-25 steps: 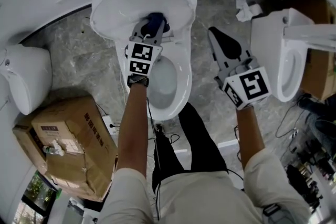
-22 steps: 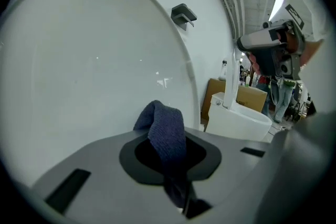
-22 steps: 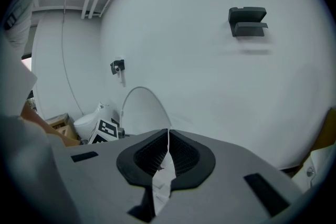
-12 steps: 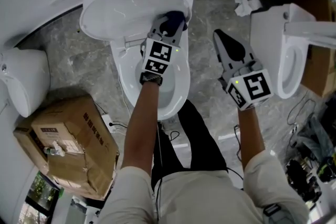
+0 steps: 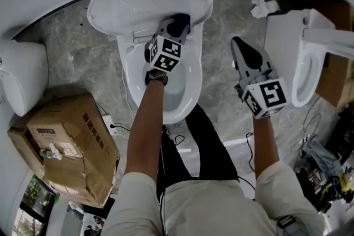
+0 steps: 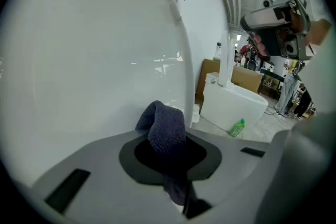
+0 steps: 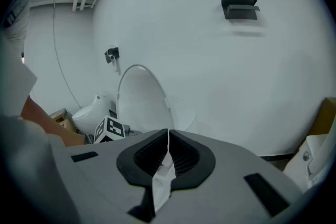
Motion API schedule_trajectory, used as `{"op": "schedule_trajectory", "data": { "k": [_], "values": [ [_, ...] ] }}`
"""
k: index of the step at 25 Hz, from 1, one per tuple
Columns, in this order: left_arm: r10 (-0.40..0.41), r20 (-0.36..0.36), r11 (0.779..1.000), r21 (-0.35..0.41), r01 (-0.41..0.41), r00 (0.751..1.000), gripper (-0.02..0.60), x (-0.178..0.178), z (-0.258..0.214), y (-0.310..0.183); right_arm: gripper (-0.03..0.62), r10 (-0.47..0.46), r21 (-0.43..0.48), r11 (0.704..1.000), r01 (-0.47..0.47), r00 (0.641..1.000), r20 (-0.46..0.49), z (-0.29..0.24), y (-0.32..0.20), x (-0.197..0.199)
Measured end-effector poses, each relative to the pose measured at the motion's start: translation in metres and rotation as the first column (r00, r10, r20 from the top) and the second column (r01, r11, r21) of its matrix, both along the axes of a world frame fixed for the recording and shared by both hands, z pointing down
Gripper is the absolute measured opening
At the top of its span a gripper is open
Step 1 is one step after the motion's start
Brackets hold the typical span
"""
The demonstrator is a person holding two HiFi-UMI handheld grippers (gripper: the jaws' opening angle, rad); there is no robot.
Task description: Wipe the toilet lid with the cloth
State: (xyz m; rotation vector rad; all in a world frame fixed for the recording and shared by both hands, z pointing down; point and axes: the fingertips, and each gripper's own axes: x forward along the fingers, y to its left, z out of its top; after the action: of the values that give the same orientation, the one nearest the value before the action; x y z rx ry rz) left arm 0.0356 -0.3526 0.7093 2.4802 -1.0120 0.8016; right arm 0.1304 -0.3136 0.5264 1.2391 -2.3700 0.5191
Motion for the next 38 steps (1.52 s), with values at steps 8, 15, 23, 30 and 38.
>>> {"op": "schedule_trajectory", "data": {
  "k": [8,15,23,30,38],
  "values": [
    [-0.175,0.212,0.978,-0.072,0.194,0.962,0.041,-0.119,0.049,0.013,0.029,-0.074,-0.010,0.997,0.074,0.997,0.001,0.006,0.008,-0.023],
    [-0.340,0.302,0.926,-0.057,0.374,0.890,0.041,-0.211,0.055,0.027,0.029,-0.099,-0.003,0.995,0.099,0.995,-0.003,0.002,0.008,-0.035],
    [-0.352,0.316,0.934,0.052,0.354,0.881,0.041,-0.246,-0.007,0.033,0.030,-0.139,0.041,0.989,0.141,0.989,-0.044,-0.014,-0.007,-0.049],
    [-0.326,0.193,0.938,0.190,0.291,0.925,0.041,-0.224,-0.124,0.032,0.035,-0.245,0.168,0.948,0.270,0.957,-0.154,-0.059,-0.048,-0.078],
    [-0.380,-0.015,0.888,0.273,0.370,0.925,0.041,-0.194,-0.244,0.073,0.121,-0.295,0.134,0.928,0.348,0.905,-0.308,-0.059,-0.089,-0.094]
  ]
}}
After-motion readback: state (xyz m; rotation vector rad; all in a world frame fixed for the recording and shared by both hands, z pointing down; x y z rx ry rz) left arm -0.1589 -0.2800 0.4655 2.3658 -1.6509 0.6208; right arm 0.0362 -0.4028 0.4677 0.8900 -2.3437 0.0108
